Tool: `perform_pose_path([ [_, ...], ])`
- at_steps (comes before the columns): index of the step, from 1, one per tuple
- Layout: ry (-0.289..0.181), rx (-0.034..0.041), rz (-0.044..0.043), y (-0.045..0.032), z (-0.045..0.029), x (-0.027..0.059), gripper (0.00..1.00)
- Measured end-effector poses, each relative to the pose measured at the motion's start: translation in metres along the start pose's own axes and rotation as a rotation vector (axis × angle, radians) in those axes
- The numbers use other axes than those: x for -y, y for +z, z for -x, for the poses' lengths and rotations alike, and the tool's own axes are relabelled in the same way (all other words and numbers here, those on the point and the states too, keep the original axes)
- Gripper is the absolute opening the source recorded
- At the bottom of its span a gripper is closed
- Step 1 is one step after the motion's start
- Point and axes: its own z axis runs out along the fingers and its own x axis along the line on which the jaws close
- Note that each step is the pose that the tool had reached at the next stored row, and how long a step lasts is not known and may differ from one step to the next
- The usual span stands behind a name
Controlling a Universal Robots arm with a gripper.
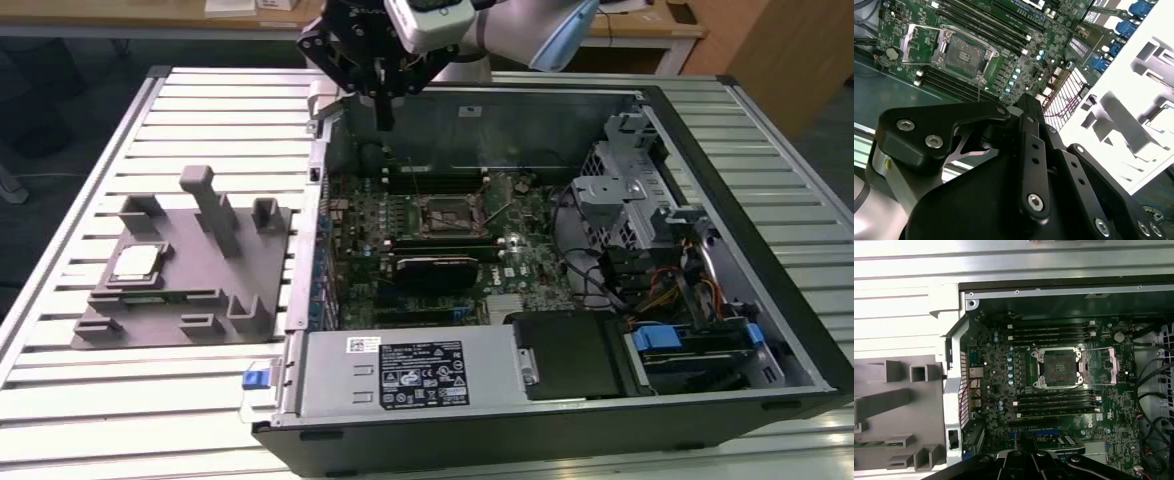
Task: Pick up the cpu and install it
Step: 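Reach for the cpu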
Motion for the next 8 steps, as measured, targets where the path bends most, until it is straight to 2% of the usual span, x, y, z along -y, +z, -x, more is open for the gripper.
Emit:
perform_pose_path([
  [8, 0.0, 0.0, 0.0, -0.0001, -0.003, 0.0002, 0.11],
])
